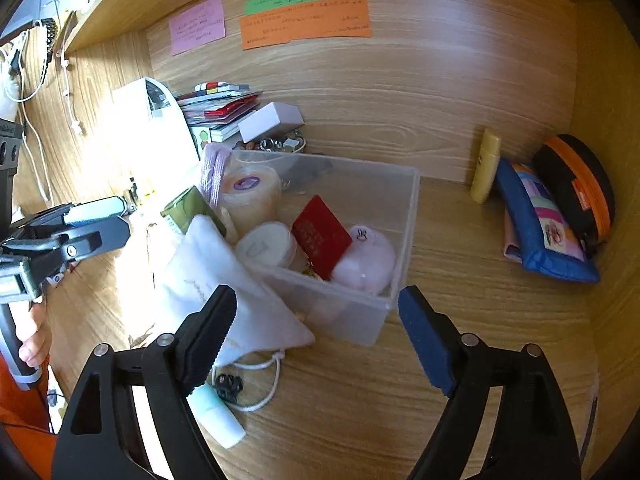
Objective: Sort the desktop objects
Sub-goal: 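Grasp the white cloth bag with the left tool while the right tool reaches for the light blue tube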
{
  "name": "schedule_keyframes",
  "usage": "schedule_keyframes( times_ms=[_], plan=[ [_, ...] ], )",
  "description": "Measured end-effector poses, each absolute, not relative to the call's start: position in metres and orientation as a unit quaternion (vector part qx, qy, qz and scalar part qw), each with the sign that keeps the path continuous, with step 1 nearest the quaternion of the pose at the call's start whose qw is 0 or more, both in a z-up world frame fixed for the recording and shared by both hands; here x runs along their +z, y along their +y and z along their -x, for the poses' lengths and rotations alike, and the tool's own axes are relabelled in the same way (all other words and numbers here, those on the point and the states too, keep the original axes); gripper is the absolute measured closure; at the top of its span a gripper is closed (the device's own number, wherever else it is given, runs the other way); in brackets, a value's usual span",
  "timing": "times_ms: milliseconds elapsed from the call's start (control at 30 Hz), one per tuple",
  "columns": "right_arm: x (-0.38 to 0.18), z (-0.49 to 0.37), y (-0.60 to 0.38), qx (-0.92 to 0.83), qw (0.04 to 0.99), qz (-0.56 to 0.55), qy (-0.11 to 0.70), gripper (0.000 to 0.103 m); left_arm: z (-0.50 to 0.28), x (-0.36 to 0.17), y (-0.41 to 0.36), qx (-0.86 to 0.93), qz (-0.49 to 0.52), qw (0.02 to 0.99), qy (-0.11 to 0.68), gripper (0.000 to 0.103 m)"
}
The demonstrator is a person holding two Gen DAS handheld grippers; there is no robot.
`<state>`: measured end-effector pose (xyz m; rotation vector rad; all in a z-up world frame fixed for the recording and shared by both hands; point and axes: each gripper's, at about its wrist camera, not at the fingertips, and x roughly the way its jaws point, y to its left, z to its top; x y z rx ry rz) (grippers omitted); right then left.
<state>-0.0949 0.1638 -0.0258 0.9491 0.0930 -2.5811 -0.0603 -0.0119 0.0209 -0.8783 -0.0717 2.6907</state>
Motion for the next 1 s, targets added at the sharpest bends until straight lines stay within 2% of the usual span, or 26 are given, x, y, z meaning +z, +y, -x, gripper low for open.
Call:
schedule_keyframes(
  times_ms=[100, 267, 600, 733, 867, 900, 967, 1000],
  plan=[
    [-0.033, 0.089, 0.172, -0.918, 0.189, -0.346, 0.026, 0.022, 0.057, 0.017, 0.001, 0.935, 0.314, 0.166, -0.014, 0.028],
    [-0.041, 0.082, 0.187, -0.917, 0.183, -0.355, 0.009, 0.022, 0.058, 0.005, 0.019, 0.923, 0.334, 0.191, -0.003, 0.018],
    [-0.051, 0.074, 0.205, -0.914, 0.188, -0.360, -0.011, 0.022, 0.088, -0.034, 0.042, 0.887, 0.417, 0.197, 0.004, 0.015],
    [-0.056, 0.075, 0.207, -0.911, 0.193, -0.363, -0.016, 0.022, 0.098, -0.044, 0.048, 0.879, 0.435, 0.193, 0.010, 0.010],
    [-0.060, 0.078, 0.209, -0.907, 0.198, -0.371, -0.025, 0.022, 0.105, -0.051, 0.052, 0.877, 0.444, 0.186, 0.012, 0.009],
    [-0.060, 0.078, 0.210, -0.906, 0.200, -0.372, -0.027, 0.022, 0.106, -0.053, 0.052, 0.877, 0.443, 0.186, 0.011, 0.010],
    [-0.061, 0.078, 0.211, -0.905, 0.202, -0.374, -0.029, 0.022, 0.106, -0.055, 0.054, 0.879, 0.440, 0.181, 0.020, 0.017],
    [-0.061, 0.078, 0.211, -0.904, 0.204, -0.374, -0.029, 0.022, 0.107, -0.056, 0.054, 0.879, 0.441, 0.177, 0.027, 0.030]
  ],
)
